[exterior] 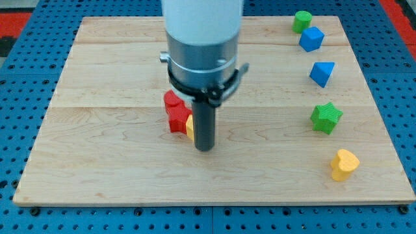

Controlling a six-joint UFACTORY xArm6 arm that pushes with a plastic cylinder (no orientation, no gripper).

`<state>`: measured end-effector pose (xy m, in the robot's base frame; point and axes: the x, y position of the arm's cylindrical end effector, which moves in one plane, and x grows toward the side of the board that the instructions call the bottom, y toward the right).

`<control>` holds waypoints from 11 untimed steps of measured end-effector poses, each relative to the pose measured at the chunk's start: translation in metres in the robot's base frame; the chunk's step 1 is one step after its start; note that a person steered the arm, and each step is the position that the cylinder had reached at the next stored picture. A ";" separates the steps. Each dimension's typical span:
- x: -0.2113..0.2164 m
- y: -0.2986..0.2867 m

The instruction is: Place the yellow heart in between yellow hexagon and green star

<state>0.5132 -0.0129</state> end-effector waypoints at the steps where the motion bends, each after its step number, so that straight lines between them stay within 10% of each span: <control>1: -0.014 0.003; 5: 0.053 0.264; 11: -0.004 0.108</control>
